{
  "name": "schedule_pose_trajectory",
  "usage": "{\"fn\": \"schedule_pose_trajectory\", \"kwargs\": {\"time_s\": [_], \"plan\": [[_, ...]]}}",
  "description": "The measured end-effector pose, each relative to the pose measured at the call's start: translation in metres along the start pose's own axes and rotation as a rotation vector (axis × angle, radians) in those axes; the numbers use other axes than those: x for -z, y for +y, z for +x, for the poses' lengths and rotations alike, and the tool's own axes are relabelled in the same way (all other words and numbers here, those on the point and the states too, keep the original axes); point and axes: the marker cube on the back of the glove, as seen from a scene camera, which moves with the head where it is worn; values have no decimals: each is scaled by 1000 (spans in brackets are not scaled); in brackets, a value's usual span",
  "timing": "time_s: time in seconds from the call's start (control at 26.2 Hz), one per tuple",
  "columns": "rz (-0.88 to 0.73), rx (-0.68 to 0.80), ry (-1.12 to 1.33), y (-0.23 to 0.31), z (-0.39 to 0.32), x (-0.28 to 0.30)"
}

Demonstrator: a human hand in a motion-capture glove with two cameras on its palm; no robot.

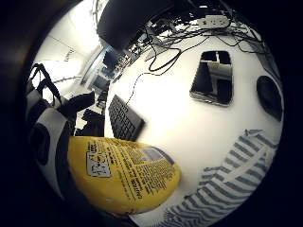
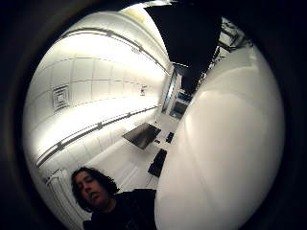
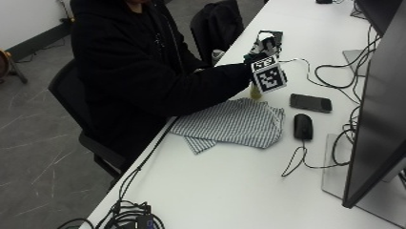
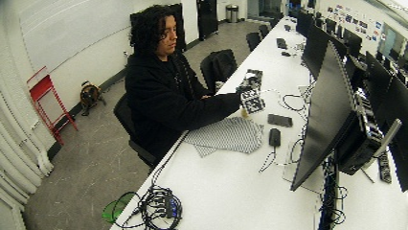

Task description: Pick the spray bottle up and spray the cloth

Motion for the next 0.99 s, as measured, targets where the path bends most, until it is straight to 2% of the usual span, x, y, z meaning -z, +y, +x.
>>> {"fn": "schedule_pose_trajectory", "kwargs": {"time_s": [0.5, 0.69, 0.99], "plan": [[18, -25, 8, 1, -3, 1], [-98, -73, 39, 10, -8, 8], [-278, -105, 234, 22, -11, 33]]}}
